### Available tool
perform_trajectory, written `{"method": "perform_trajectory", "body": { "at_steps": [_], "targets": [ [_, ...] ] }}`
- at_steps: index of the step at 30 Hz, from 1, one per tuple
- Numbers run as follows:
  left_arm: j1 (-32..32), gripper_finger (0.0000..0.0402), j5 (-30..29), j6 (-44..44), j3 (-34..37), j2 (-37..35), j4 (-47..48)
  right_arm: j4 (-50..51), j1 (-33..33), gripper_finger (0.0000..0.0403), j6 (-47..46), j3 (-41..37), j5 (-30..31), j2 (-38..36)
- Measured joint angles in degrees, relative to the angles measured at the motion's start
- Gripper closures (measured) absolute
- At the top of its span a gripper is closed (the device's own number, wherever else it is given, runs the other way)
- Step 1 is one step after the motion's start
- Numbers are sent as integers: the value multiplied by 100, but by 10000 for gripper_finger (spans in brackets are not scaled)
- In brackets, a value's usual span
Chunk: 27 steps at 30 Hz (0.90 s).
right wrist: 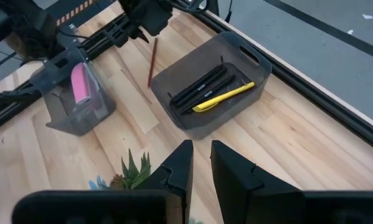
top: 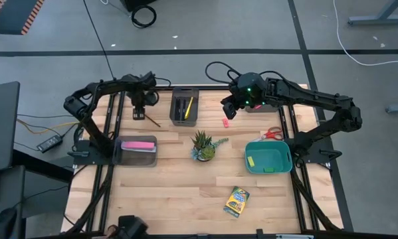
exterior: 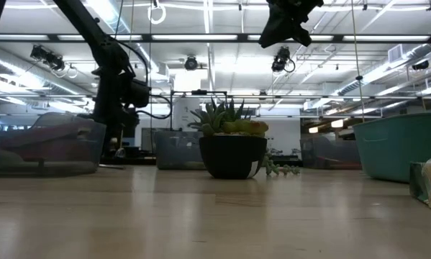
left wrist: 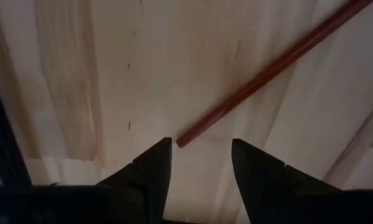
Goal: Sort crayons/erasers/pens/pencils in bins
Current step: Put the brown pencil into the right black bin
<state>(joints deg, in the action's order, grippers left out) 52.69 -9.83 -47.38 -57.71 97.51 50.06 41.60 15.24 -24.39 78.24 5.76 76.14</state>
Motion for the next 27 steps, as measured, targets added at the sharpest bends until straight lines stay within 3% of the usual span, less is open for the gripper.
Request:
{"method": "perform_trajectory", "body": {
  "at_steps": [9,17,27],
  "targets": [
    [-165,227,-20,-307,8,564,-13,53,-1,338,-24,0,-83,0],
    [-683,234,-127,-309,0,651,-103,64,-3,338,-48,0,-134,0],
    [-1276,313,360,900,-8,647,-252,72,-3,338,22,0,-153,0]
  ]
}}
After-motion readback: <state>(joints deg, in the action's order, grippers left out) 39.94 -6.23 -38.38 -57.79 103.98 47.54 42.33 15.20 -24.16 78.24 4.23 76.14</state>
